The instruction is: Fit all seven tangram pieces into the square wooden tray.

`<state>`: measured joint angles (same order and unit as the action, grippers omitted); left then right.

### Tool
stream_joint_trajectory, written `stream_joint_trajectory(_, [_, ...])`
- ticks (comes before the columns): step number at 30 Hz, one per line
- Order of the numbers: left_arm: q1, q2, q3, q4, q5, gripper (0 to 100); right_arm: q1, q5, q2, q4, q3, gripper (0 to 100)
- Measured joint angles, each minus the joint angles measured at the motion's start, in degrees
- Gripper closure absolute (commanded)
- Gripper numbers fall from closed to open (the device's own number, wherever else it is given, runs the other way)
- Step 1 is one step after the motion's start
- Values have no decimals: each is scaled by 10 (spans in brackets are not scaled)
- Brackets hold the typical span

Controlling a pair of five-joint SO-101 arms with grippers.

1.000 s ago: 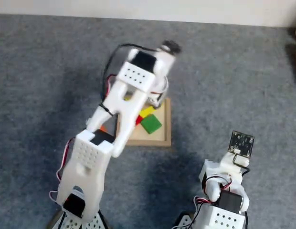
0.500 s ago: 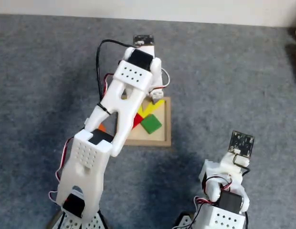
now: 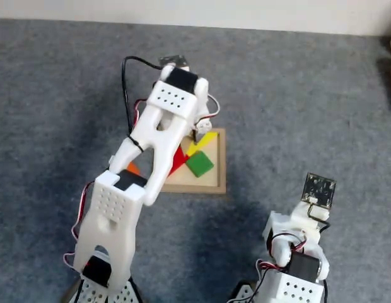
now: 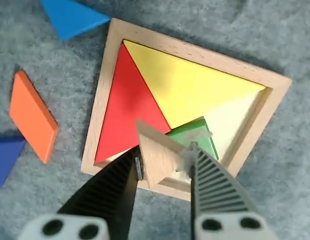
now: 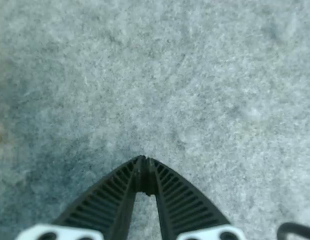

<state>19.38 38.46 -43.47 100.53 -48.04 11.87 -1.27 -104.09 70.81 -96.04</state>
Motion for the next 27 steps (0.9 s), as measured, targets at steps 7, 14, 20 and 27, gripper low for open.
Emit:
stream_joint_trajectory(7, [-1,-142,107,0,-49,995,0,0,0,0,0,993])
stream_joint_trajectory(14, [1,-229,218,-2,-105,995,0,0,0,0,0,993])
stream_joint_trajectory(20, [0,-214,269,-63,-135,861,0,0,0,0,0,993])
stream_joint_trajectory(27, [1,-158,279,-84,-161,704,0,0,0,0,0,993])
